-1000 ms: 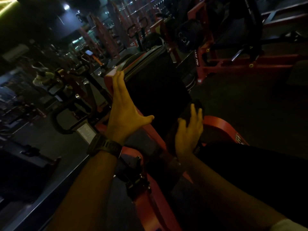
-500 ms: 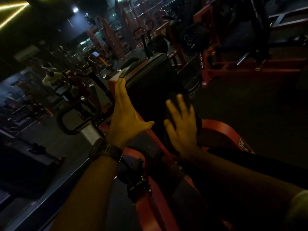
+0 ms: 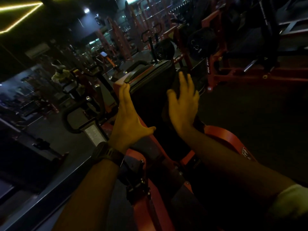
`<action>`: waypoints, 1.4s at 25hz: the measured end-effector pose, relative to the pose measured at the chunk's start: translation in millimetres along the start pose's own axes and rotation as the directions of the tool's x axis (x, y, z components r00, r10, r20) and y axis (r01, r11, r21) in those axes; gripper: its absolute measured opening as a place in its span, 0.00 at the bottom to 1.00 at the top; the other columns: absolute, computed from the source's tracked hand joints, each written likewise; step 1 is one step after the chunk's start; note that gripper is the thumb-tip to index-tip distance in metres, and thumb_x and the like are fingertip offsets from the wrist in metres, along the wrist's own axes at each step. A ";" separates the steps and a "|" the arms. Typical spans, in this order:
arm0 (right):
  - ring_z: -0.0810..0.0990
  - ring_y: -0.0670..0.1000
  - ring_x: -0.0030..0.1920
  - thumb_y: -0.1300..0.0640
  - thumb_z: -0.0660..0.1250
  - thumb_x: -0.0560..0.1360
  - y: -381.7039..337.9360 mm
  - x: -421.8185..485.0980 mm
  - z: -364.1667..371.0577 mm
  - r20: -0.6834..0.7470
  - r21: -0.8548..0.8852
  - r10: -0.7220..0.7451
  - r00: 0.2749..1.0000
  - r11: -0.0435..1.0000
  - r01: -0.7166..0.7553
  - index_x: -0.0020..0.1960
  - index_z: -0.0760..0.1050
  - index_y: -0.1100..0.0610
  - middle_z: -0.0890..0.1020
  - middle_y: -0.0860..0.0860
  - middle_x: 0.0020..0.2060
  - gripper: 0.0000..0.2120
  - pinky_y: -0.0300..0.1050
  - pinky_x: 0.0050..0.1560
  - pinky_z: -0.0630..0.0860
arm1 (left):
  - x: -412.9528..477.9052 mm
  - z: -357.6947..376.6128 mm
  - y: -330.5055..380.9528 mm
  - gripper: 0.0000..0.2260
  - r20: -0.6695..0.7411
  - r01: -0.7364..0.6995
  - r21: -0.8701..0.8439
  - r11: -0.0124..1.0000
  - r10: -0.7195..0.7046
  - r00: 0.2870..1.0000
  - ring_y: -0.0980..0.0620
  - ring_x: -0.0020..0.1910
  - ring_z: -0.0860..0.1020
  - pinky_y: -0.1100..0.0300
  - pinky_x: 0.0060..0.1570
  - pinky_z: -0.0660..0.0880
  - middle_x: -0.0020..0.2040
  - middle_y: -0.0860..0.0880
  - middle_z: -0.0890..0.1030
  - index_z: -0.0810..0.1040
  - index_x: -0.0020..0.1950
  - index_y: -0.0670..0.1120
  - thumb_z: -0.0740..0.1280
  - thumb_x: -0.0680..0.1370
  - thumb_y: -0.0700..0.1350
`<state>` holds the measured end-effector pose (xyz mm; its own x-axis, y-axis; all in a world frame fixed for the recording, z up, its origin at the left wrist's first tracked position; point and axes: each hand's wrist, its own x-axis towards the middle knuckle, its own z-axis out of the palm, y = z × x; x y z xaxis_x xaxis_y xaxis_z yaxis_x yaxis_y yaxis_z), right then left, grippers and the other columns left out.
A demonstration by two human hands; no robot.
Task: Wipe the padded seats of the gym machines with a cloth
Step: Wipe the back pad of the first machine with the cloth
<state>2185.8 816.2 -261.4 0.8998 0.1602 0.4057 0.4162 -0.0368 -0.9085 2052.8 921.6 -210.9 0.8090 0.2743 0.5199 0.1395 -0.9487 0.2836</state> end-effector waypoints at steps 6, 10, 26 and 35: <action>0.63 0.62 0.75 0.47 0.63 0.77 -1.1 24.8 -3.3 0.018 -0.010 -0.368 0.929 0.930 0.369 0.78 0.66 0.46 0.62 0.52 0.79 0.29 0.64 0.70 0.66 | 0.7 0.7 -1.6 0.66 -0.004 -0.019 0.000 1.000 0.019 1.000 0.46 0.83 0.48 0.36 0.74 0.64 0.83 0.51 0.43 0.39 0.82 0.49 0.86 0.61 0.53; 0.64 0.66 0.74 0.47 0.64 0.76 -11.6 2.2 5.2 0.154 -0.167 -0.711 0.686 0.666 0.727 0.78 0.65 0.46 0.63 0.54 0.79 0.30 0.65 0.70 0.65 | -2.0 -0.5 0.3 0.64 0.009 -0.042 0.012 0.999 0.042 0.999 0.46 0.83 0.45 0.36 0.75 0.63 0.83 0.52 0.41 0.39 0.82 0.52 0.83 0.63 0.56; 0.59 0.65 0.77 0.48 0.63 0.74 24.7 -21.0 -6.7 0.203 -0.160 -0.567 0.798 0.785 0.598 0.79 0.62 0.46 0.57 0.53 0.80 0.34 0.65 0.73 0.58 | 0.3 -0.4 -1.4 0.65 0.008 -0.050 0.016 0.999 0.050 0.999 0.45 0.82 0.48 0.36 0.72 0.67 0.82 0.52 0.42 0.39 0.82 0.52 0.85 0.62 0.53; 0.56 0.61 0.78 0.49 0.63 0.76 53.3 -13.2 -14.7 0.126 -0.095 -0.294 0.947 0.947 0.307 0.80 0.57 0.43 0.53 0.47 0.81 0.34 0.60 0.73 0.58 | 0.5 2.3 -0.4 0.65 -0.004 -0.040 0.040 0.998 0.040 0.999 0.44 0.82 0.46 0.37 0.75 0.62 0.83 0.50 0.42 0.40 0.81 0.52 0.85 0.60 0.51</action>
<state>2198.0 797.6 -313.7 0.7134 0.2872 0.6392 0.6827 -0.0793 -0.7264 2054.4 921.7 -212.6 0.8116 0.2369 0.5340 0.1300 -0.9644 0.2303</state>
